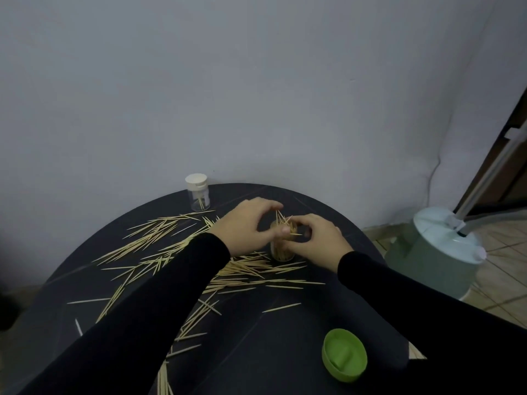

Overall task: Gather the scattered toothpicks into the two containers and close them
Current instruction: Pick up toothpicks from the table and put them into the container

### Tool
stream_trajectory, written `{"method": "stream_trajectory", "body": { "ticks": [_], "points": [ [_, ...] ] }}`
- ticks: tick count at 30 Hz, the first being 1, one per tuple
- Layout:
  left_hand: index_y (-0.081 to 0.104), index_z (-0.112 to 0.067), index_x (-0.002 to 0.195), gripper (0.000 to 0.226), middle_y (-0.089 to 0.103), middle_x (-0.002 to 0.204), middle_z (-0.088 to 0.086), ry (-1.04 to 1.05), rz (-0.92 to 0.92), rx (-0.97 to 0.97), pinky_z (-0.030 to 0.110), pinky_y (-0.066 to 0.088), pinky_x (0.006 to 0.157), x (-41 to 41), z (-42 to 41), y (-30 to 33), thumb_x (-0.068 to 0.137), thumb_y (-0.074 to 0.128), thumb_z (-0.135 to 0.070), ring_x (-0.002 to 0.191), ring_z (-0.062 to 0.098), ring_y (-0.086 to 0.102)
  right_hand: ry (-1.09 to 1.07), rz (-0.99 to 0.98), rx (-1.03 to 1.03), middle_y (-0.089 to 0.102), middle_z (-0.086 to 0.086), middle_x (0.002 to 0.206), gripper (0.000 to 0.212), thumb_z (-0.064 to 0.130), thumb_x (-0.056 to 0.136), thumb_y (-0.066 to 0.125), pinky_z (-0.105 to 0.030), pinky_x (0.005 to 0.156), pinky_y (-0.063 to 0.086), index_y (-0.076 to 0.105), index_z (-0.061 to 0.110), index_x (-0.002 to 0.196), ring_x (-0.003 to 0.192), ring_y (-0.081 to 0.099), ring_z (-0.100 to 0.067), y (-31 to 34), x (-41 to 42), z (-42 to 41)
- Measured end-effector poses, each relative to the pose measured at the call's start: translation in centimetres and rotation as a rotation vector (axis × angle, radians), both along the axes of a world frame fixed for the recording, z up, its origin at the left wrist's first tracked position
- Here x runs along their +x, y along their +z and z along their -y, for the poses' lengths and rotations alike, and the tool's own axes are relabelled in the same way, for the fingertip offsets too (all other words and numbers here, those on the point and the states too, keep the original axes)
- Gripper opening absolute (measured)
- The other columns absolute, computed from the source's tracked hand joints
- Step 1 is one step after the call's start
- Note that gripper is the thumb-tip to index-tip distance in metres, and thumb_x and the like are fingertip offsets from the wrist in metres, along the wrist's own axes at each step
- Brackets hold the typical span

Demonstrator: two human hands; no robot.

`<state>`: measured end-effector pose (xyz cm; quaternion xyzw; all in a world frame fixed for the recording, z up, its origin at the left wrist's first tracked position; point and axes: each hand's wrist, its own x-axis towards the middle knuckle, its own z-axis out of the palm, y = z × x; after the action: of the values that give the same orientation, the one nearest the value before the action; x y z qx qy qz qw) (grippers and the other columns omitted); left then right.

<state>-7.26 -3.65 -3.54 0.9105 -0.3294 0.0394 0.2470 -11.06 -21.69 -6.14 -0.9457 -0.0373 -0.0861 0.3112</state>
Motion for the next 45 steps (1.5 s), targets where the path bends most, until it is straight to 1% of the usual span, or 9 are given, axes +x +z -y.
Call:
{"method": "stream_trajectory", "body": {
  "ticks": [5,10,14,21,26,30,35,39,45],
  "points": [
    [0.037,-0.032,0.142,0.061,0.054,0.126,-0.005,0.038,0.061,-0.059,0.021,0.037,0.089,-0.7,1.3,-1.3,0.088,0.061,-0.045,0.11,0.005,0.043,0.002,0.02,-0.028,0.049,0.016,0.104,0.051,0.043,0.082,0.068,-0.04,0.103,0.033,0.055,0.03,0.13,0.093,0.045,-0.004,-0.1,0.0,-0.1],
    [0.045,-0.035,0.136,0.055,0.06,0.108,-0.007,0.108,0.322,-0.03,0.021,0.042,0.077,-1.0,2.0,-1.9,0.085,0.057,-0.053,0.099,0.009,0.049,-0.011,0.036,-0.053,0.051,0.016,0.105,0.048,0.041,0.081,0.067,-0.04,0.104,0.031,0.056,0.031,0.126,0.094,0.047,-0.007,-0.3,0.1,-0.2],
    [0.062,-0.035,0.118,0.032,0.065,0.098,-0.01,0.13,0.42,-0.032,0.021,0.037,0.07,-1.3,2.2,-1.8,0.088,0.055,-0.047,0.09,0.008,0.045,-0.017,0.04,-0.05,0.053,0.016,0.106,0.043,0.046,0.08,0.066,-0.038,0.102,0.031,0.059,0.032,0.12,0.099,0.049,-0.009,-0.3,0.1,-0.2],
    [0.069,-0.029,0.102,0.015,0.058,0.101,-0.015,0.21,0.178,-0.301,0.025,0.034,0.085,-0.6,1.0,-1.5,0.091,0.059,-0.033,0.099,0.006,0.043,-0.034,0.038,-0.083,0.054,0.015,0.113,0.063,0.062,0.076,0.065,-0.039,0.101,0.03,0.053,0.034,0.131,0.096,0.043,-0.003,-0.1,-0.2,-0.4],
    [0.065,-0.029,0.106,0.016,0.056,0.086,-0.021,0.224,0.029,-0.405,0.014,0.035,0.07,-0.3,0.3,-2.2,0.092,0.059,-0.024,0.081,-0.007,0.048,-0.048,0.01,-0.068,0.05,0.017,0.107,0.065,0.062,0.075,0.067,-0.042,0.103,0.031,0.053,0.033,0.131,0.095,0.042,-0.003,0.1,-0.2,-0.4],
    [0.064,-0.031,0.111,0.02,0.055,0.101,-0.021,0.209,0.064,-0.371,0.018,0.038,0.081,-0.5,0.5,-2.5,0.093,0.055,-0.033,0.097,-0.004,0.048,-0.065,0.001,-0.059,0.054,0.014,0.113,0.066,0.064,0.074,0.067,-0.044,0.105,0.031,0.054,0.033,0.131,0.099,0.044,-0.004,-0.1,0.0,-0.3],
    [0.041,-0.031,0.141,0.05,0.052,0.129,-0.004,0.21,0.024,-0.225,0.027,0.04,0.093,-1.3,1.0,-2.8,0.096,0.041,-0.05,0.118,0.01,0.045,-0.092,0.004,-0.036,0.051,0.017,0.104,0.056,0.058,0.078,0.066,-0.045,0.105,0.032,0.057,0.032,0.127,0.096,0.044,-0.004,-0.3,0.0,-0.1],
    [0.036,-0.03,0.145,0.052,0.047,0.14,-0.006,0.056,0.14,0.043,0.037,0.032,0.104,-2.4,1.8,-2.6,0.097,0.039,-0.05,0.129,0.015,0.037,-0.09,-0.014,-0.024,0.052,0.015,0.106,0.042,0.038,0.084,0.067,-0.047,0.109,0.029,0.058,0.031,0.125,0.093,0.045,-0.006,-0.3,0.1,0.2],
    [0.031,-0.033,0.147,0.062,0.034,0.151,-0.009,0.013,0.279,0.106,0.042,0.027,0.109,-1.8,1.9,-2.6,0.093,0.026,-0.062,0.137,0.016,0.024,-0.077,-0.043,-0.037,0.054,0.012,0.111,0.043,0.031,0.086,0.066,-0.043,0.109,0.027,0.056,0.03,0.128,0.102,0.052,-0.012,0.1,0.0,0.1]
  ]
}}
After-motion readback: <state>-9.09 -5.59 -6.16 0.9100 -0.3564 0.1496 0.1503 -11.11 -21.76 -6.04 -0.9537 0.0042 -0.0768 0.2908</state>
